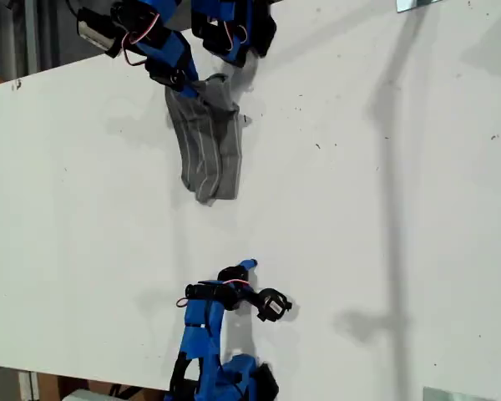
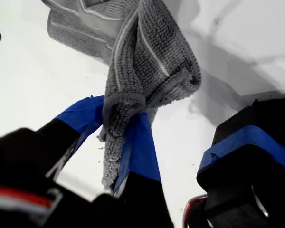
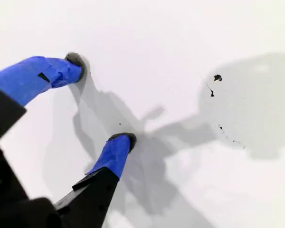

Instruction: Grasp corners of a square towel and fold twice.

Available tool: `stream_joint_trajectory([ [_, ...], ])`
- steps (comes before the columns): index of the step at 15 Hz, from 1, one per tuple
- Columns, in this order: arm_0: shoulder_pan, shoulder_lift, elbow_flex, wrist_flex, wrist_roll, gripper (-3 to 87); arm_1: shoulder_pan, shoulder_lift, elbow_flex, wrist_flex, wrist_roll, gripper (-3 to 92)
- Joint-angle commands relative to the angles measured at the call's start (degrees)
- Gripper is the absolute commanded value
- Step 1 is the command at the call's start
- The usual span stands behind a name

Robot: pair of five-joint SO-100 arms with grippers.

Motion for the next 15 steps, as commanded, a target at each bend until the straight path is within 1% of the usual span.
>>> stream_joint_trajectory([
  [1, -2.0, 1.0, -0.2, 1.8, -0.8, 28.2, -0.6, -0.4, 0.1, -0.6, -0.6, -0.1],
  [3, -1.2, 9.8, 6.2, 2.5, -5.5, 29.1, -0.4, -0.2, 1.6, -2.5, -1.4, -0.1],
  [4, -0.1, 20.6, 12.7, 1.8, -7.5, 28.7, -0.5, 0.2, 2.5, -3.2, -1.5, -0.1],
  [6, 0.7, 53.5, 32.2, -1.1, -11.2, 28.1, -0.5, 1.0, 2.8, -3.4, -1.8, -0.1],
  [7, 1.3, 67.5, 39.6, 0.2, -13.2, 28.3, -0.5, 1.8, 3.3, -3.5, -1.8, -0.1],
  [8, 2.2, 76.1, 43.8, 2.8, -15.4, 28.3, -0.4, 2.4, 3.7, -3.7, -1.8, -0.1],
  [10, 3.4, 86.8, 49.6, 4.8, -17.3, 28.2, -0.8, 3.4, 5.2, -4.3, -1.5, -0.1],
  [11, 3.4, 95.6, 54.3, 5.4, -17.3, 28.1, -1.1, 4.3, 5.8, -4.3, -1.2, -0.1],
  [12, 3.3, 106.9, 59.1, 8.3, -17.5, 28.0, -1.7, 5.1, 6.2, -4.3, -1.2, -0.1],
  [13, 3.0, 118.6, 62.8, 14.1, -17.8, 27.9, -3.0, 4.8, 6.1, -4.6, -1.7, -0.1],
  [14, 2.9, 120.7, 63.3, 14.4, -16.8, 27.2, -4.0, 3.5, 4.8, -4.9, -2.0, -0.1],
  [15, 2.5, 120.8, 63.7, 14.0, -16.1, 27.0, -5.4, 1.4, 2.8, -7.3, -5.2, -0.1],
])
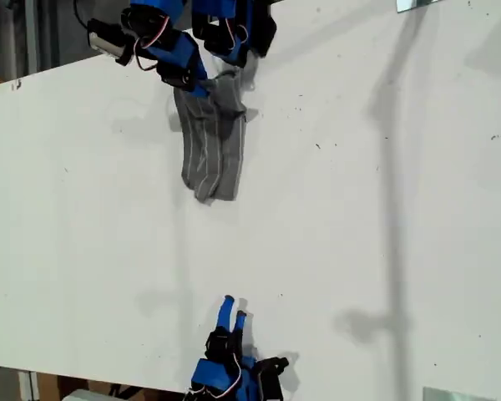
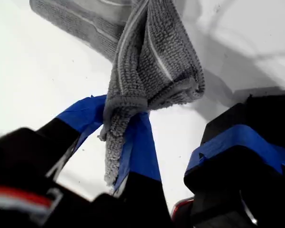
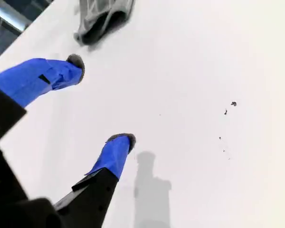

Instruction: Grasp corners of a square towel and fold twice.

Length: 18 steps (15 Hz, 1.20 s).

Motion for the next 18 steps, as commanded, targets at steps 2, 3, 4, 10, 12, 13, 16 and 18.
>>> stream_joint_trajectory([
  [2, -1.8, 2.9, 4.1, -2.7, 2.6, 26.9, -4.2, -12.5, -11.3, -4.1, -8.3, -0.1],
  [3, -3.9, 2.9, 7.7, -3.7, 2.4, 26.7, -5.0, -18.4, -15.5, -5.1, -10.3, -0.1],
  [4, -4.6, 2.0, 9.0, -5.0, 2.8, 26.4, -4.7, -23.7, -19.2, -6.0, -12.3, -0.1],
  [10, -5.3, 2.0, 9.0, -5.0, 2.5, 26.1, -2.3, -60.6, -53.2, -7.7, -24.7, -0.1],
  [12, -5.3, 2.0, 9.0, -5.0, 2.6, 26.1, -1.7, -67.2, -58.4, -10.8, -27.6, -0.1],
  [13, -5.4, 2.0, 9.0, -5.0, 2.7, 26.1, -1.8, -70.4, -60.7, -11.2, -28.4, -0.1],
  [16, -5.6, 2.0, 9.0, -5.1, 3.2, 26.1, -2.8, -73.6, -61.9, -13.3, -29.1, -0.1],
  [18, -5.6, 2.0, 9.0, -5.1, 3.2, 26.1, -4.8, -70.8, -65.6, -9.4, -28.9, 18.4],
])
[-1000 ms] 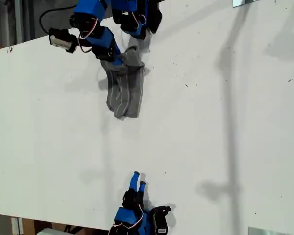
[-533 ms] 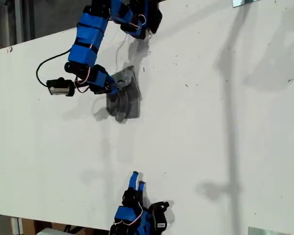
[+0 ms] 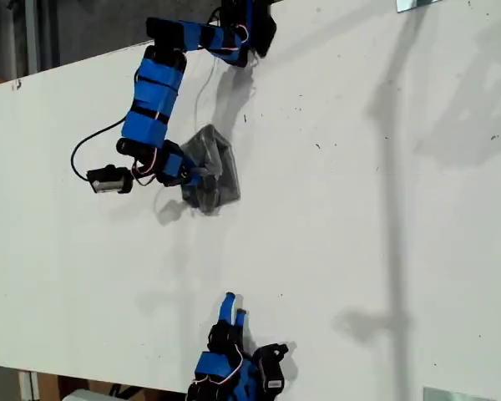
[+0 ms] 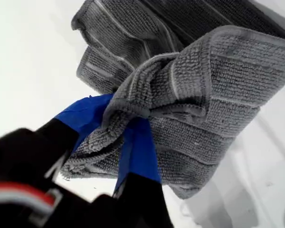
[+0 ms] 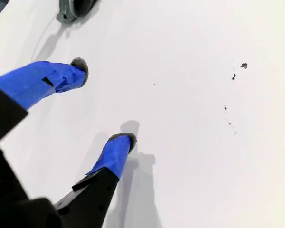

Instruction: Grasp corners of a square towel and fold twice.

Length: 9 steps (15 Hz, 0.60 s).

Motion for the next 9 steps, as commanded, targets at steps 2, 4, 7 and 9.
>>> stream_joint_trajectory([
  [2, -0.5, -0.4, 0.4, -1.0, 0.5, 26.1, -3.1, 16.1, -10.9, 7.9, 0.4, 35.3],
  [4, -0.7, -0.3, 0.4, -1.0, 0.8, 26.1, 1.5, 28.2, -9.1, 13.5, 0.0, 35.6],
  [7, -1.0, -0.3, 0.4, -1.0, 1.1, 26.1, 2.5, 39.6, 7.2, 9.8, 1.3, 36.3],
  [9, -1.0, -0.3, 0.4, -1.0, 1.1, 26.1, -0.6, 47.9, 26.2, 1.1, 5.4, 36.0],
])
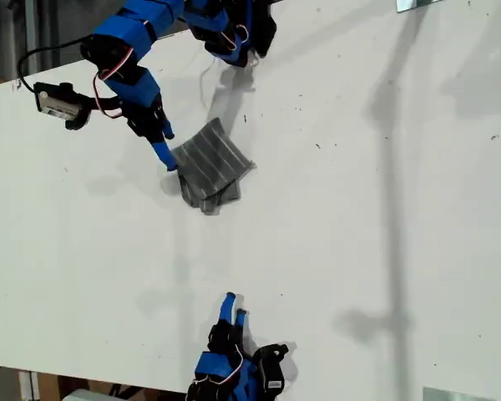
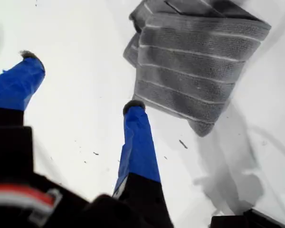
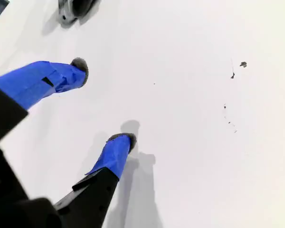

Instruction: Grasp corners of a square towel and fold twice.

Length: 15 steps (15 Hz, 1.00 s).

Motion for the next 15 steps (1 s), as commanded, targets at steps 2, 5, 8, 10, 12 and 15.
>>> stream_joint_trajectory([
  [2, -0.7, -0.3, 0.4, -1.1, 0.5, 26.1, -3.0, 21.3, 34.4, -14.4, 8.2, 35.3],
  [5, -0.6, -0.2, 0.4, -1.1, 0.8, 26.1, -7.9, 48.0, 53.3, -15.4, 17.4, 35.6],
  [8, -0.4, -0.3, 0.4, -1.1, 0.7, 26.1, -9.8, 77.4, 69.6, -11.2, 24.3, 26.9],
  [10, -0.4, -0.4, 0.4, -1.1, 0.4, 26.1, -11.3, 78.7, 71.7, -12.6, 24.1, 23.6],
  [12, -0.5, -0.4, 0.4, -1.1, 0.4, 26.1, -10.7, 78.7, 77.1, -11.9, 27.6, 22.8],
  [15, 0.4, 0.7, 0.4, -1.1, -2.6, 26.0, -10.9, 78.7, 82.4, -8.4, 39.4, 9.3],
])
